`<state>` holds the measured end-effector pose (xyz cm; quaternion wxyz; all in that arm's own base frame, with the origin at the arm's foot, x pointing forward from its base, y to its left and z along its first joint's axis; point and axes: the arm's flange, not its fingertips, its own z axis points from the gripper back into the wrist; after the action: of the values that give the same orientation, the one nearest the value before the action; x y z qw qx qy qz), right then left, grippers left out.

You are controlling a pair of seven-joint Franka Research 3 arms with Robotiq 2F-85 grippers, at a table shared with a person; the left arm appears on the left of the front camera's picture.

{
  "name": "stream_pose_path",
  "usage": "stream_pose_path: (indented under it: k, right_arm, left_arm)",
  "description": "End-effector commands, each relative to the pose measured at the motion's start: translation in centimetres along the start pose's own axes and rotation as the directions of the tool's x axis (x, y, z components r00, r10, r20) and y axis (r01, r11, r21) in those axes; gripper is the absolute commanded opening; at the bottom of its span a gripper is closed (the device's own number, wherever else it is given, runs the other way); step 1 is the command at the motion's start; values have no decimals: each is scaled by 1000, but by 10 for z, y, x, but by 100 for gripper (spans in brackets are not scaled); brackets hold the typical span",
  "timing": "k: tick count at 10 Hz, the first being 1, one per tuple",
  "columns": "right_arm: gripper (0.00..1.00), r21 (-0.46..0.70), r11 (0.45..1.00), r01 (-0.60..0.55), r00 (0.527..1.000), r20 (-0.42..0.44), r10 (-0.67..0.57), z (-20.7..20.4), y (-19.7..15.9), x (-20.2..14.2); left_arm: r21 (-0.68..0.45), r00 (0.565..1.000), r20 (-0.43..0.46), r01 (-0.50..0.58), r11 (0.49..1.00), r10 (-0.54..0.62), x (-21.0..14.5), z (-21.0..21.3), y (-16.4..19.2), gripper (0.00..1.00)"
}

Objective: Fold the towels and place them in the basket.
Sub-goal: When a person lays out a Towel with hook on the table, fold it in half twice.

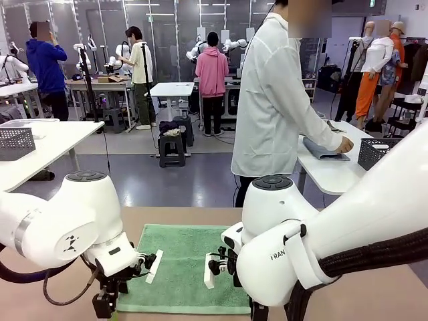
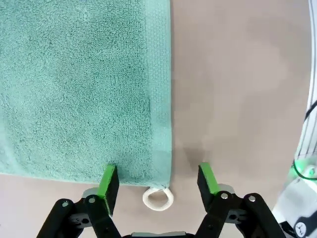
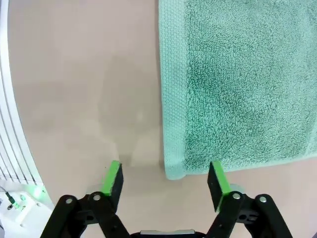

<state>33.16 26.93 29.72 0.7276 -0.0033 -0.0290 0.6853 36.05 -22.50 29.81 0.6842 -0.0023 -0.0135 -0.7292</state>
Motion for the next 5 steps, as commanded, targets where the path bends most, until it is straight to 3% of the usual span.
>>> stream_pose_path:
  k: [1,2,3,4,5]
  right_arm:
    - [83,-12,1000,-14,1000,7,14,-5,-5,-2]
    - [83,-10,1000,-16,1000,5,16,-6,-5,-3]
    - [65,-13,1000,-16,1000,2,16,-6,-6,-3]
    - [64,-9,1000,-7,1000,3,7,-7,-6,-3]
    - [64,-13,1000,-5,1000,6,5,-7,-5,-3]
  left_arm:
    - [38,1000,-4,-3,999,3,-2,-6,2,77]
    - [46,1000,-4,-8,999,9,-2,-7,3,77]
    - [56,1000,-22,-7,998,8,-1,-7,3,64]
    - [58,1000,-23,-8,998,9,-1,-7,3,58]
    - [67,1000,-24,-9,998,11,-1,-6,3,59]
